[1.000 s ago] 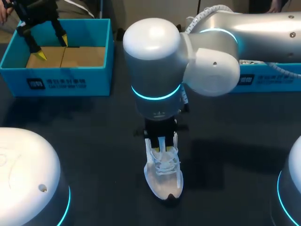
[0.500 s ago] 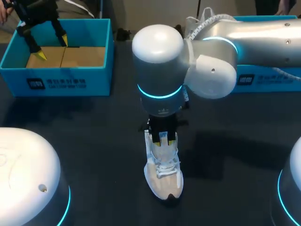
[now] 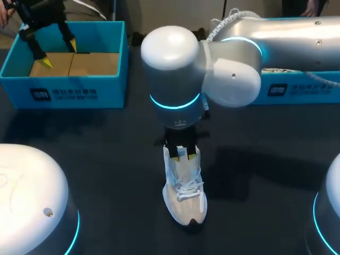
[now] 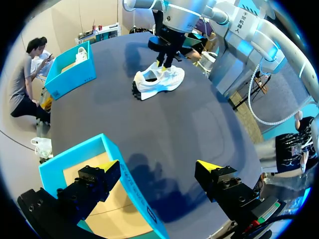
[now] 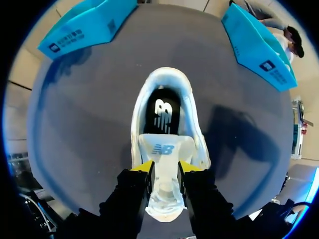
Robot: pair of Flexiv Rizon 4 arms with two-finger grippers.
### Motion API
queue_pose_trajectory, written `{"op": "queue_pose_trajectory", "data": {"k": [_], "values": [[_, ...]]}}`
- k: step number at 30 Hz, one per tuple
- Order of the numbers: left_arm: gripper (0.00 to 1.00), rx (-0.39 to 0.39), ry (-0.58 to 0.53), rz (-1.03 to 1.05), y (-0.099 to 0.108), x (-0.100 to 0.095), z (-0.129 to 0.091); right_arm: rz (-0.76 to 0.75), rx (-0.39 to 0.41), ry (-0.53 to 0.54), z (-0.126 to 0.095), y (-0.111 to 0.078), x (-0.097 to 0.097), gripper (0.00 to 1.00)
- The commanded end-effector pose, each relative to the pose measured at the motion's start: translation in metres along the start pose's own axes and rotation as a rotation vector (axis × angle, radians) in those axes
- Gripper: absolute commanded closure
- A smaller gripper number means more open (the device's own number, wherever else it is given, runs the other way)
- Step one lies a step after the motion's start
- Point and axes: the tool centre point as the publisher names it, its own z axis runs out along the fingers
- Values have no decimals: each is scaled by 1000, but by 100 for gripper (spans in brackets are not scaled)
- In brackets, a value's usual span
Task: Take the shoe out of the shoebox, open the shoe tongue, remove and reinsert the insole, then place the shoe into the shoebox
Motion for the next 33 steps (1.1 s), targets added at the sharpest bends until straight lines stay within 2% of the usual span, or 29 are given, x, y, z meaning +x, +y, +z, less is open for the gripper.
{"op": "queue_pose_trajectory", "data": {"k": [1,4,8,12,15,17,18,19,21,23,32,33], "values": [[0,-3,1,0,0,0,0,-22,17,51,21,9,-5,68],[0,-3,1,0,0,0,0,-45,23,51,17,12,-6,68],[0,-3,1,0,0,0,0,-96,14,30,-5,12,-10,68],[0,-3,1,0,0,0,0,-248,-10,19,-32,19,-11,67],[0,-3,1,0,0,0,0,-452,-35,11,-45,30,-10,61],[0,-3,1,0,0,0,0,-585,-47,-18,-53,34,-9,45],[0,-3,1,0,0,0,0,-672,-49,-13,-56,36,-8,14],[0,-3,1,0,0,0,0,-732,-60,-22,-58,38,-8,0],[0,-3,1,0,0,0,0,-882,-92,43,-62,43,-8,0],[0,-3,1,0,0,0,0,-1078,-112,229,-65,43,-11,0],[0,-3,1,0,0,0,0,-1078,-112,229,-65,43,-11,0],[0,-3,1,0,0,0,0,-1126,-77,198,-62,48,-6,0]]}}
